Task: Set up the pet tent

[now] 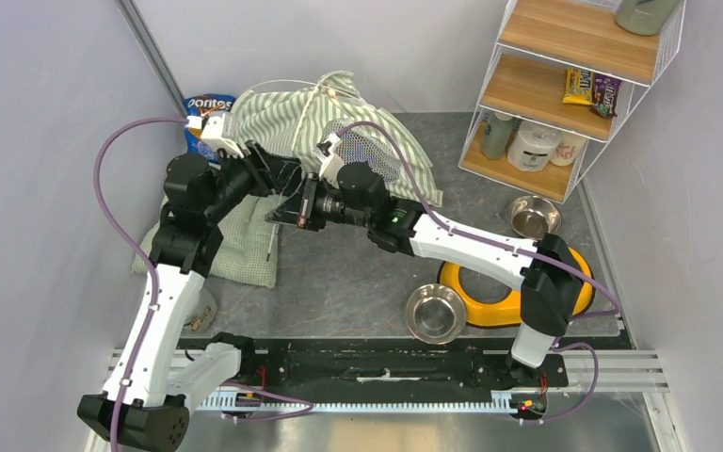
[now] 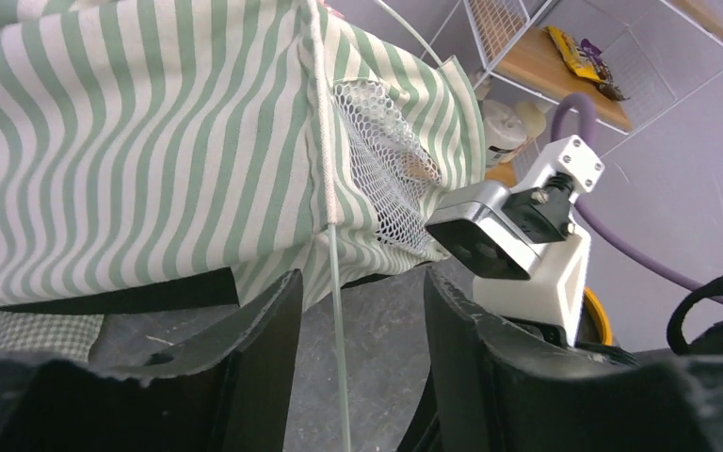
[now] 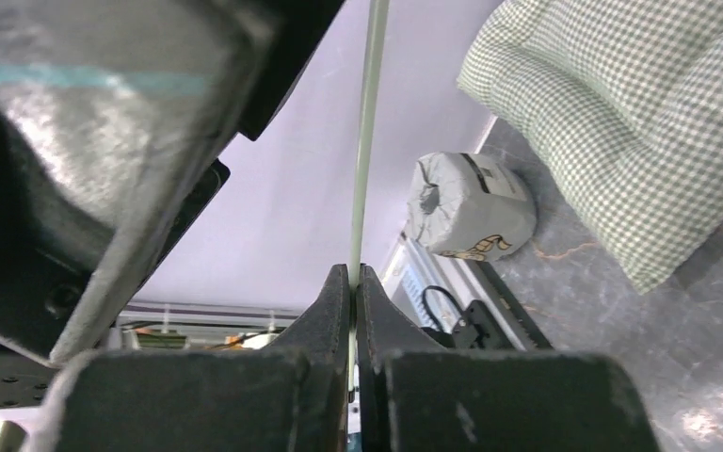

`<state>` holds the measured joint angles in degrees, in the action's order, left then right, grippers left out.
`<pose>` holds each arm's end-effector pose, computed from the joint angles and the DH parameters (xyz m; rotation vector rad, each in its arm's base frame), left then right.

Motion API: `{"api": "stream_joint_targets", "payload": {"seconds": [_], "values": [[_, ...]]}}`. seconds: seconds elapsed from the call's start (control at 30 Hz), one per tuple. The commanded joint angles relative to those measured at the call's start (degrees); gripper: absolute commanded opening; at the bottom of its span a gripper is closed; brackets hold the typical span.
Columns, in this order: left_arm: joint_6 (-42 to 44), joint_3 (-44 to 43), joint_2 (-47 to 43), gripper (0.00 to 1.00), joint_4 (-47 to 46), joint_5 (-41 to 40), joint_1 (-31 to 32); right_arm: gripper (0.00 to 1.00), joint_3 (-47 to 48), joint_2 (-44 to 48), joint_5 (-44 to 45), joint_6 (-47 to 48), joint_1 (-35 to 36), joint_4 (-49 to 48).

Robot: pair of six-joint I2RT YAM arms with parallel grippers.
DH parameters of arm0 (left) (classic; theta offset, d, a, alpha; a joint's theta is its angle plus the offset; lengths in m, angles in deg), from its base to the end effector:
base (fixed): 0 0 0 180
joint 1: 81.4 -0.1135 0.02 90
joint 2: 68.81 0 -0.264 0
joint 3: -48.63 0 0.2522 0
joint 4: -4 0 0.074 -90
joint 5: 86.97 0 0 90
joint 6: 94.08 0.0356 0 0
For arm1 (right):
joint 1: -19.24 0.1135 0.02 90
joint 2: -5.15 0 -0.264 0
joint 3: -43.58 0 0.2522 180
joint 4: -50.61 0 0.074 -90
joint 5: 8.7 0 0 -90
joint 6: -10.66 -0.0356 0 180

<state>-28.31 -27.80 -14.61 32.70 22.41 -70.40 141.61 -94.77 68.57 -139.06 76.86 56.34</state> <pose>0.1999 -0.0509 0.4109 0.0621 1.7317 -0.7417 0.2211 0.3634 0.3508 -0.1599 2.0197 1.6243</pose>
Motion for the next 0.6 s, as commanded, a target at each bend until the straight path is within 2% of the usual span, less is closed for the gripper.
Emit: {"api": "stream_joint_targets", "payload": {"seconds": [0.0,0.17,0.3,0.57], "values": [[3.7,-3.4,-0.5,0.61,-0.9,0.1,0.1,0.00,0.7,3.2,-1.7,-8.0,-2.0,-3.8],[4.1,-5.3,-0.4,0.66,-0.7,-3.3,0.1,0.00,-0.4,3.5,-4.8,-13.8,-3.7,-5.9],[3.2,-4.9,-1.4,0.66,0.6,-13.4,-0.1,0.00,-1.9,4.0,-5.5,-17.8,-4.9,-9.0],[-2.8,-1.6,-1.3,0.63,5.6,-25.2,-2.6,0.00,-2.6,3.7,-6.0,-22.8,-5.7,-15.5]]}}
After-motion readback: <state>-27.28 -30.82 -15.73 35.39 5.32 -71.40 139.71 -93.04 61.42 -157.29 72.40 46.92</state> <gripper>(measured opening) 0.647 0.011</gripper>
